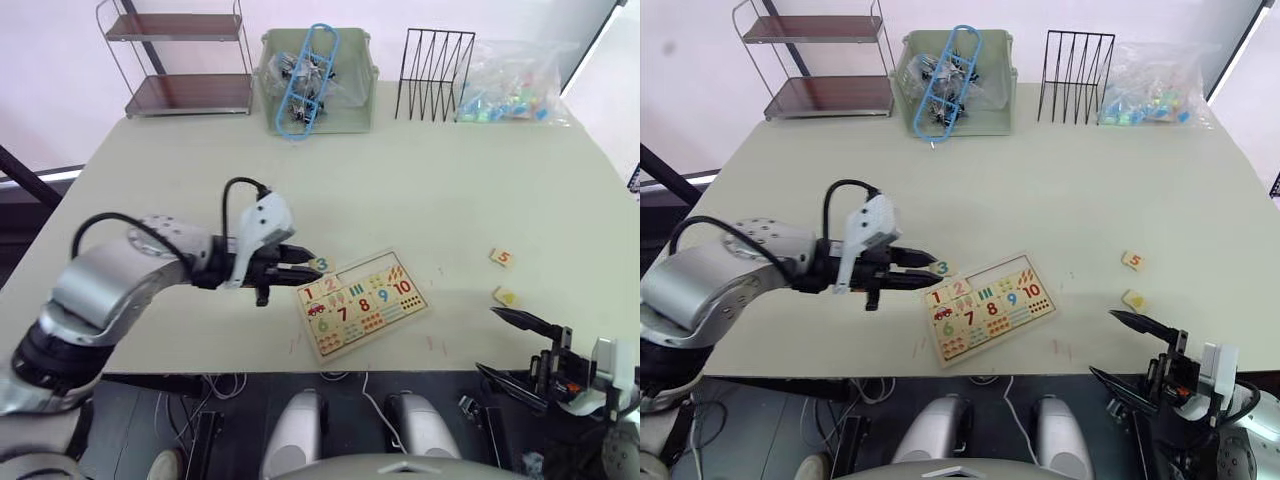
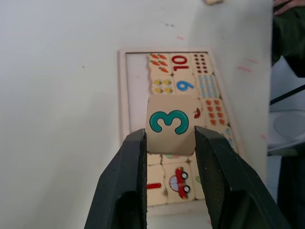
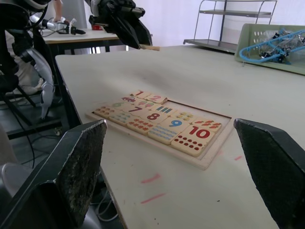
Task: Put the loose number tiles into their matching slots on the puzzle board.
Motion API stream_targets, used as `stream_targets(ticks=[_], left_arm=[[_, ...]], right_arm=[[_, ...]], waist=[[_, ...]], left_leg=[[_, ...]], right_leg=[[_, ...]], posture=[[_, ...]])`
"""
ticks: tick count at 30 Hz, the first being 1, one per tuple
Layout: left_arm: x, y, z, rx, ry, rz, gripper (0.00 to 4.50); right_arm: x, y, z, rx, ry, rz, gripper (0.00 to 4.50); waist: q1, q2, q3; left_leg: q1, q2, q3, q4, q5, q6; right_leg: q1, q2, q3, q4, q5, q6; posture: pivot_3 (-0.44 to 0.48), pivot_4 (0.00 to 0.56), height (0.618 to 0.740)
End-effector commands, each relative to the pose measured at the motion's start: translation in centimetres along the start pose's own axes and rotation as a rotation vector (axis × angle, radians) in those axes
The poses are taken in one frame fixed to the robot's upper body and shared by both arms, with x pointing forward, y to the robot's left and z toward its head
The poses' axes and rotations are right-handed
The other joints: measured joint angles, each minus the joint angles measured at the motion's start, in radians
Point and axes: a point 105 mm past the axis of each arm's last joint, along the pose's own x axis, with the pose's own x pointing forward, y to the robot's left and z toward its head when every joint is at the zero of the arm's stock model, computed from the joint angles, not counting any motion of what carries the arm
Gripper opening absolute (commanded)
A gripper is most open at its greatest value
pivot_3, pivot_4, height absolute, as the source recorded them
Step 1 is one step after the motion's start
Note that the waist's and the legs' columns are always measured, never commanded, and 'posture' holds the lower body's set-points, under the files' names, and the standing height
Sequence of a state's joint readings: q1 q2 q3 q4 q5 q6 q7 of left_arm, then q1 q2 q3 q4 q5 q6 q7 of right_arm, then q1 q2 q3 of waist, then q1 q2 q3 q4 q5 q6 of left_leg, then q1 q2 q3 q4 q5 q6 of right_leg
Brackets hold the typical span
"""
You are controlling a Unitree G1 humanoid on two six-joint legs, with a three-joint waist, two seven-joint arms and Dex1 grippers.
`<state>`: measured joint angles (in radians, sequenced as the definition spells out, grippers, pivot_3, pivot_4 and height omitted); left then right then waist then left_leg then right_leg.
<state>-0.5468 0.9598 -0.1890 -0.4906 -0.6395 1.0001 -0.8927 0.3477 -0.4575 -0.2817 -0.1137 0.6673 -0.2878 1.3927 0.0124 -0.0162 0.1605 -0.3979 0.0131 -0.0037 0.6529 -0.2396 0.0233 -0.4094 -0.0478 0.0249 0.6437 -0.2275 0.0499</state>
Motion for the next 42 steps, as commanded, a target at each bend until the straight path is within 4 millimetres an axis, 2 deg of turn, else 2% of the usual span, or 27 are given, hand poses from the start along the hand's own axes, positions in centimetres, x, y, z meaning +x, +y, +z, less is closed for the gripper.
stream_targets(ticks=[1, 6, 16, 31, 42], left_arm=[[0.7, 0.6, 0.2, 0.012, 0.049, 0.043, 1.00], [2.4, 1.7, -0.4, 0.071, 0.132, 0.096, 1.00], [4.6, 1.9, -0.6, 0.045, 0.225, 0.088, 1.00], [6.4, 1.8, 0.2, 0.016, 0.288, 0.084, 1.00], [6.9, 1.8, -0.2, 0.013, 0.320, 0.083, 1.00]], right_arm=[[0.5, 0.1, 0.8, -0.042, -0.015, -0.005, 4.50], [0.9, 0.1, 0.9, -0.048, -0.021, -0.020, 4.50], [1.5, 0.3, 1.1, -0.060, -0.040, -0.041, 4.50], [1.9, 0.1, 1.4, -0.076, -0.045, -0.056, 4.50], [2.0, 0.0, 1.5, -0.079, -0.045, -0.054, 4.50]], waist=[[0.000, 0.000, 0.000], [-0.001, 0.000, 0.000], [-0.001, 0.000, 0.000], [-0.001, 0.000, 0.000], [-0.001, 0.000, 0.000]], left_leg=[[0.000, 0.000, 0.000, 0.000, 0.000, 0.000], [0.000, -0.001, -0.001, 0.000, 0.000, 0.000], [0.000, -0.001, -0.001, 0.000, 0.000, 0.000], [-0.001, -0.001, -0.001, 0.000, 0.000, 0.000], [-0.001, -0.001, -0.002, 0.000, 0.000, 0.000]], right_leg=[[0.000, 0.000, 0.000, 0.000, 0.000, 0.000], [0.000, 0.000, 0.000, 0.000, 0.000, 0.000], [0.000, 0.000, 0.000, 0.000, 0.000, -0.001], [0.000, 0.000, 0.000, 0.000, 0.000, -0.001], [0.000, 0.000, 0.000, 0.000, 0.001, 0.000]], posture=[[0.000, 0.150, 0.740], [0.000, 0.150, 0.740], [0.000, 0.150, 0.740], [0.000, 0.150, 0.740], [0.000, 0.150, 0.740]])
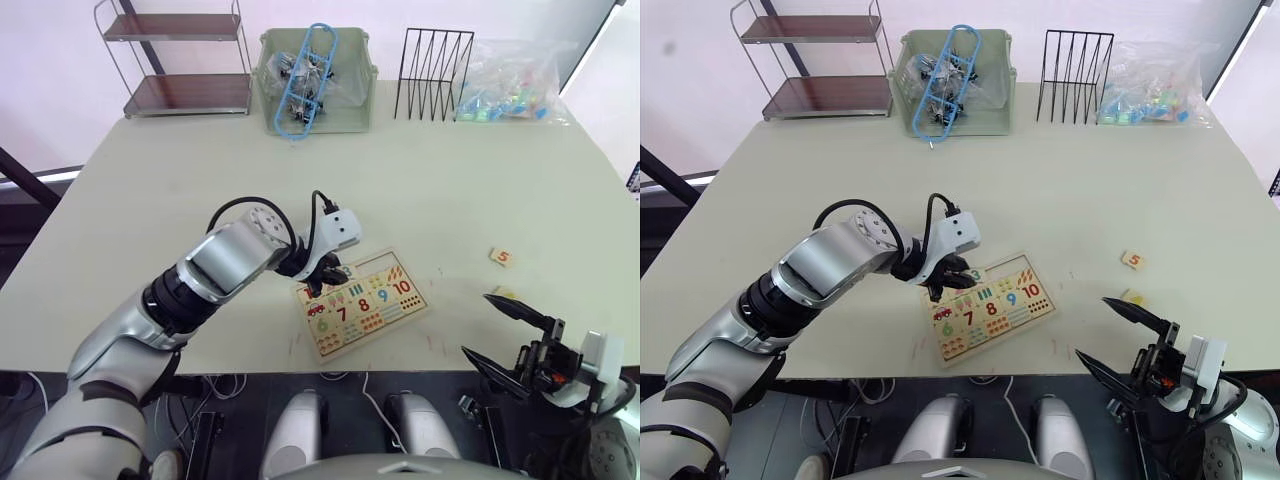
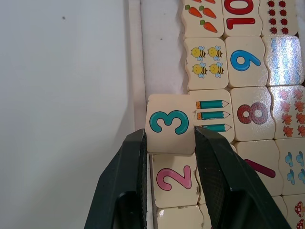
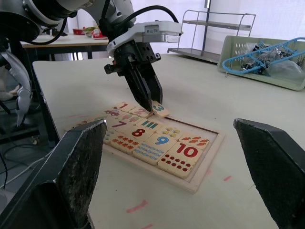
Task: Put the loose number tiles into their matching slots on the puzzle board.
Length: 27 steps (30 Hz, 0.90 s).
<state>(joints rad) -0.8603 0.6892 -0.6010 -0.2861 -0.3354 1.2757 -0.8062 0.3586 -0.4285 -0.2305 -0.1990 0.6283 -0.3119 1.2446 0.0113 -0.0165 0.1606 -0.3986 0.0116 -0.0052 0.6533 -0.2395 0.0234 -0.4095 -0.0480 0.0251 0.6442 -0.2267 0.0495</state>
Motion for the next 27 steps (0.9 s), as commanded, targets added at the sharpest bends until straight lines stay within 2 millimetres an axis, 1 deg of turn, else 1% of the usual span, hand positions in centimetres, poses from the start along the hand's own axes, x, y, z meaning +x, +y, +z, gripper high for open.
stream_targets(ticks=[1, 13, 16, 27], left_arm=[[-0.2, 0.3, 0.4, 0.024, -0.002, 0.025, 1.00], [0.3, 0.2, 0.3, 0.016, 0.002, 0.024, 1.00], [0.4, 0.2, 0.1, 0.015, 0.007, 0.022, 1.00], [0.8, -0.3, 0.0, 0.020, 0.010, -0.001, 1.00]], right_arm=[[0.2, 0.1, 0.9, -0.036, -0.017, 0.016, 4.50], [0.1, 0.3, 1.0, -0.037, -0.016, 0.011, 4.50], [0.1, 0.4, 1.0, -0.037, -0.016, 0.010, 4.50], [0.0, 0.6, 0.9, -0.034, -0.013, 0.003, 4.50]], waist=[[0.000, 0.000, 0.000], [0.000, 0.000, 0.000], [0.000, 0.000, 0.000], [0.000, 0.000, 0.000]], left_leg=[[0.000, 0.000, 0.000, 0.000, 0.000, 0.000], [0.000, 0.000, 0.000, 0.000, 0.000, 0.000], [0.000, 0.000, 0.000, 0.000, 0.000, 0.000], [0.000, 0.000, 0.000, 0.000, 0.000, 0.000]], right_leg=[[0.000, 0.000, 0.000, 0.000, 0.000, 0.000], [0.000, 0.000, 0.000, 0.000, 0.000, 0.000], [0.000, 0.000, 0.000, 0.000, 0.001, 0.002], [0.000, 0.000, 0.000, 0.000, 0.001, 0.002]], posture=[[0.000, 0.150, 0.740], [0.000, 0.150, 0.740], [0.000, 0.150, 0.740], [0.000, 0.150, 0.740]])
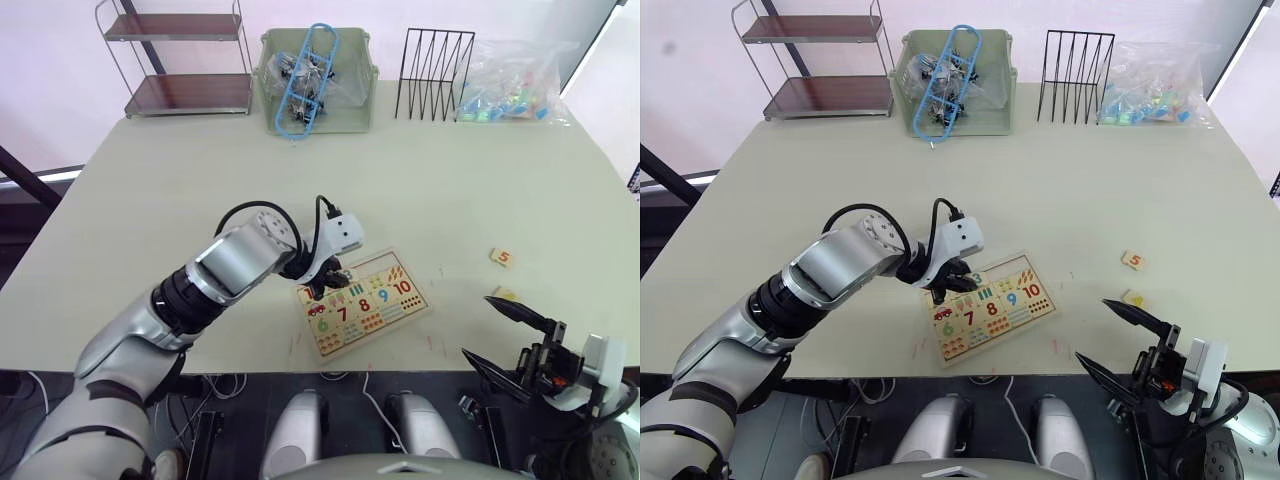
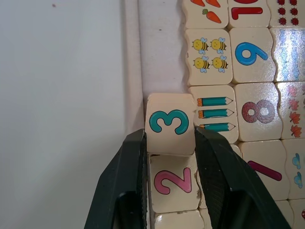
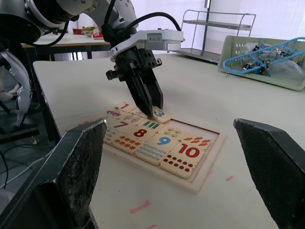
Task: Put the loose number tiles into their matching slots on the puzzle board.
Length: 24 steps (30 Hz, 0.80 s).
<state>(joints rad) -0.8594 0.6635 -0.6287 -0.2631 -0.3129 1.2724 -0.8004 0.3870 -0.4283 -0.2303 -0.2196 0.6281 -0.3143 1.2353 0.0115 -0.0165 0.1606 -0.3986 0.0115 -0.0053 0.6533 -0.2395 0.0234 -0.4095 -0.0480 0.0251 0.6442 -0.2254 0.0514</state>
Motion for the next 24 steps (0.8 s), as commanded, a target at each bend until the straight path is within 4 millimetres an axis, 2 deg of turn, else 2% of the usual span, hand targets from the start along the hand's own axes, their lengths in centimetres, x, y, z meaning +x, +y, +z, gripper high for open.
stream_targets(ticks=[1, 20, 21, 22, 24], left_arm=[[0.02, -0.15, 0.18, 0.018, -0.008, 0.003, 1.00], [0.32, -0.25, 0.04, 0.010, -0.006, -0.007, 1.00], [0.30, -0.26, 0.04, 0.009, -0.005, -0.008, 1.99], [0.28, -0.26, 0.05, 0.007, -0.006, -0.010, 2.21], [0.19, -0.27, 0.05, 0.002, -0.005, -0.013, 3.13]], right_arm=[[0.12, 0.18, 0.73, -0.037, -0.017, 0.009, 4.50], [-0.09, 0.27, 0.50, -0.035, -0.011, 0.007, 4.50], [-0.08, 0.25, 0.49, -0.035, -0.011, 0.007, 4.50], [-0.08, 0.24, 0.48, -0.035, -0.012, 0.008, 4.50], [-0.06, 0.24, 0.47, -0.036, -0.012, 0.009, 4.50]], waist=[[0.000, 0.000, 0.000], [0.000, 0.000, 0.000], [0.000, 0.000, 0.000], [0.000, 0.000, 0.000], [0.000, 0.000, 0.000]], left_leg=[[0.000, 0.000, 0.000, 0.000, 0.000, 0.000], [0.000, 0.000, 0.000, 0.000, 0.000, 0.000], [0.000, 0.000, 0.000, 0.000, 0.000, 0.000], [0.000, 0.000, 0.000, 0.000, 0.000, 0.000], [0.000, 0.000, 0.000, 0.000, 0.000, 0.000]], right_leg=[[0.000, 0.000, 0.000, 0.000, 0.000, 0.000], [0.000, 0.000, 0.000, 0.000, 0.000, 0.000], [0.000, 0.000, 0.000, 0.000, 0.000, 0.000], [0.000, 0.000, 0.000, 0.000, 0.000, 0.000], [0.000, 0.000, 0.000, 0.000, 0.000, 0.000]], posture=[[0.000, 0.150, 0.740], [0.000, 0.150, 0.740], [0.000, 0.150, 0.740], [0.000, 0.150, 0.740], [0.000, 0.150, 0.740]])
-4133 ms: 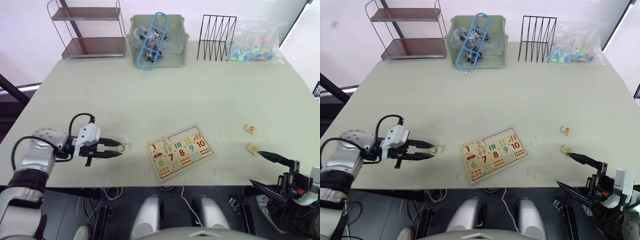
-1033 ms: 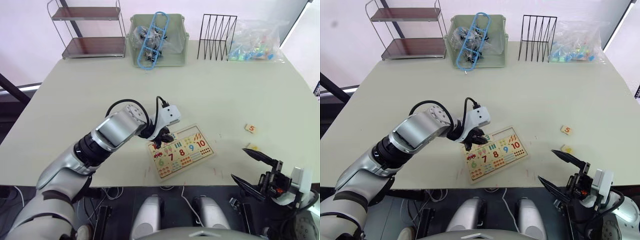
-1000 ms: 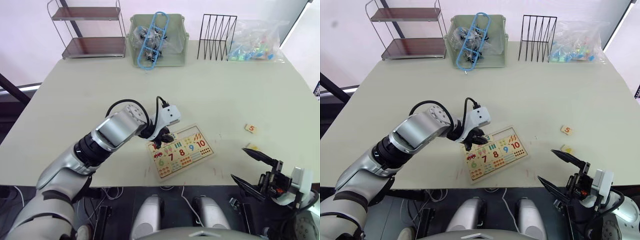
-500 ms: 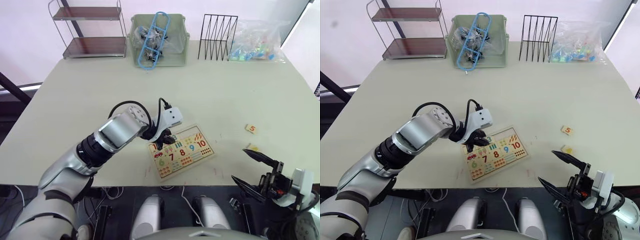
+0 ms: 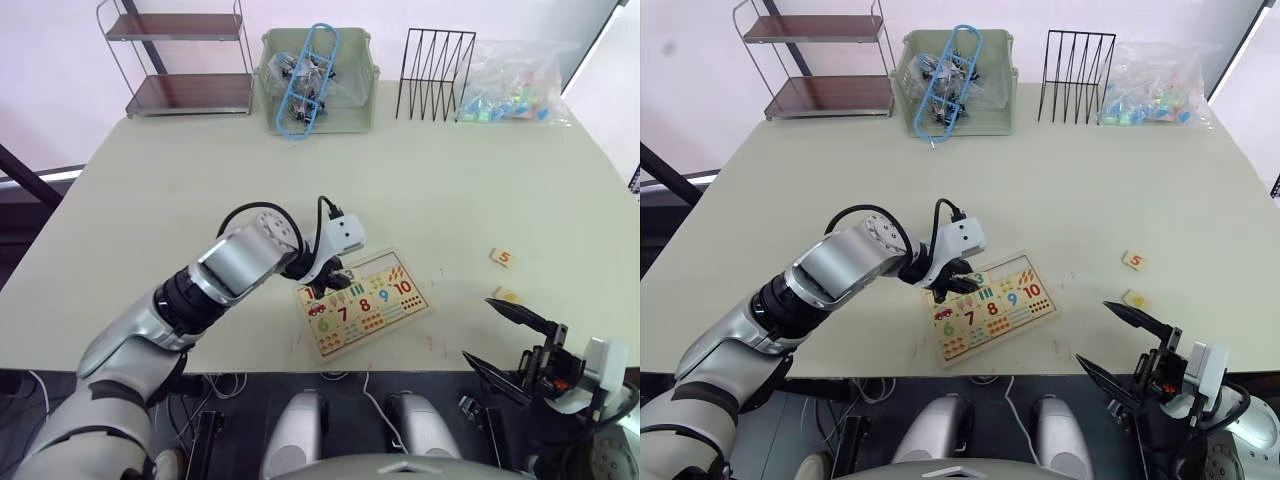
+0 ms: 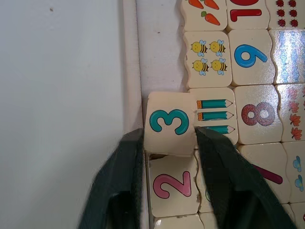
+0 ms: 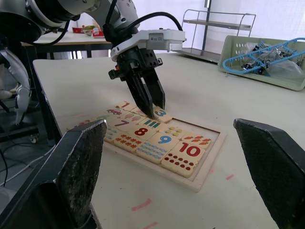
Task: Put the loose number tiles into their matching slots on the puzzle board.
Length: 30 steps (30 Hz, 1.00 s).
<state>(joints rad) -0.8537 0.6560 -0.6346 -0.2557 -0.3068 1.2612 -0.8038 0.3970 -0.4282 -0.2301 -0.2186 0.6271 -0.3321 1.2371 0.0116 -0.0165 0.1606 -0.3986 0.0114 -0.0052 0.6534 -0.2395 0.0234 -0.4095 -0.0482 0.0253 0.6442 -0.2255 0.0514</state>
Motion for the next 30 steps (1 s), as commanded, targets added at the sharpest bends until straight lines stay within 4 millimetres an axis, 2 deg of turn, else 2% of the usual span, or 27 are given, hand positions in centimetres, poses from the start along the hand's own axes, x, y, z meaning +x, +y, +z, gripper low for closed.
stream_targets(ticks=[1, 3, 10, 22, 25, 29, 30], left_arm=[[-0.2, -0.1, 0.1, -0.004, -0.005, -0.004, 3.63], [-0.3, 0.0, 0.2, -0.012, -0.009, -0.005, 4.47], [-1.1, 0.7, 0.8, -0.046, -0.046, 0.002, 4.47], [-3.2, 3.8, 1.6, -0.044, -0.251, 0.023, 4.47], [-3.1, 4.2, 1.4, -0.032, -0.288, 0.024, 4.47], [-2.6, 4.7, 0.1, -0.059, -0.314, 0.020, 4.47], [-2.6, 4.9, -0.1, -0.065, -0.329, 0.022, 3.98]], right_arm=[[0.1, 0.1, 0.5, -0.027, -0.013, 0.011, 4.50], [0.1, 0.1, 0.4, -0.027, -0.013, 0.012, 4.50], [0.2, 0.1, 0.3, -0.026, -0.013, 0.016, 4.50], [0.0, 0.4, 0.2, -0.021, -0.009, 0.004, 4.50], [0.0, 0.4, 0.2, -0.020, -0.009, 0.003, 4.50], [-0.1, 0.4, 0.2, -0.022, -0.007, 0.003, 4.50], [-0.1, 0.3, 0.2, -0.023, -0.006, 0.003, 4.50]], waist=[[0.000, 0.000, 0.000], [0.000, 0.000, 0.000], [0.000, 0.000, 0.000], [0.000, 0.000, 0.000], [0.000, 0.000, 0.000], [0.000, 0.000, 0.000], [-0.001, 0.000, 0.000]], left_leg=[[0.000, 0.000, 0.000, 0.000, 0.000, 0.000], [0.000, 0.000, 0.000, 0.000, 0.000, 0.000], [0.000, 0.000, 0.000, 0.000, 0.000, 0.000], [0.000, 0.000, 0.000, 0.000, 0.000, 0.000], [0.000, 0.000, 0.000, 0.000, 0.000, 0.000], [0.000, 0.000, 0.000, 0.000, 0.000, 0.000], [0.000, 0.000, 0.000, 0.000, 0.000, 0.000]], right_leg=[[0.000, 0.000, 0.000, 0.000, 0.000, 0.000], [0.000, 0.000, 0.000, 0.000, 0.000, 0.000], [0.000, 0.000, 0.000, 0.000, 0.000, 0.000], [0.000, 0.000, 0.000, 0.000, 0.000, 0.000], [0.000, 0.000, 0.000, 0.000, 0.000, -0.001], [0.000, 0.000, 0.000, 0.000, 0.001, -0.002], [0.000, 0.000, 0.000, 0.000, 0.001, -0.002]], posture=[[0.000, 0.150, 0.740], [0.000, 0.150, 0.740], [0.000, 0.150, 0.740], [0.000, 0.150, 0.740], [0.000, 0.150, 0.740], [0.000, 0.150, 0.740], [0.000, 0.150, 0.740]])
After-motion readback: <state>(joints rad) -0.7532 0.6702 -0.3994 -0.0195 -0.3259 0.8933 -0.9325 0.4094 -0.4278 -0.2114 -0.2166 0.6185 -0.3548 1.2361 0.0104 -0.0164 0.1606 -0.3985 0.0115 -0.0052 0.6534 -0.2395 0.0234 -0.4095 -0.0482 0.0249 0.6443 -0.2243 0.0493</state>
